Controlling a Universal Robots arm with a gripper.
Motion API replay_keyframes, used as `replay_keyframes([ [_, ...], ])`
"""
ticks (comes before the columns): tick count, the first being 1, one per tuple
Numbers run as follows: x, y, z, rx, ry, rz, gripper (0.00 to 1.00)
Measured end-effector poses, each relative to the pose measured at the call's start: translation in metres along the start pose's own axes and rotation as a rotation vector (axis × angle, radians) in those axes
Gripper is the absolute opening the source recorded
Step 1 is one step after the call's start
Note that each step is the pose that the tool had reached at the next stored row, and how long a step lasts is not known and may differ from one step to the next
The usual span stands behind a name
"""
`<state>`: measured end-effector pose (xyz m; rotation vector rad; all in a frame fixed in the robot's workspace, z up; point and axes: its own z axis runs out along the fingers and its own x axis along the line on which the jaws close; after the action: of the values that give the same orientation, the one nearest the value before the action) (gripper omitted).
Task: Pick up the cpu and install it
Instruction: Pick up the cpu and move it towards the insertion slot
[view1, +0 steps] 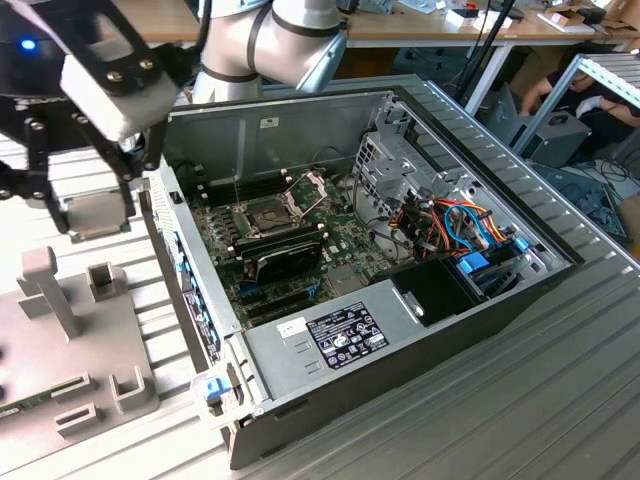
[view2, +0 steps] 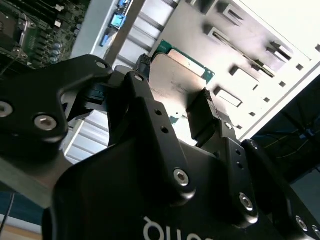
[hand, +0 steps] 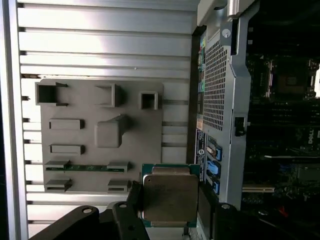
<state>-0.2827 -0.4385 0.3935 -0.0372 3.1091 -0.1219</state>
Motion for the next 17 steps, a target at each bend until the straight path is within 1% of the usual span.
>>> replay_keyframes([
  [7, -0.0300, -0.0008, 0.0010, -0.0001, -0.0001, 0.000, 0.55],
  [10, -0.0553, -0.0015, 0.0018, -0.0001, -0.0001, 0.000, 0.55],
  [14, -0.0736, -0.0020, 0.0023, 0.0000, 0.0000, 0.000, 0.55],
  [17, -0.0903, -0.0025, 0.0029, -0.0001, 0.0000, 0.000, 0.55],
])
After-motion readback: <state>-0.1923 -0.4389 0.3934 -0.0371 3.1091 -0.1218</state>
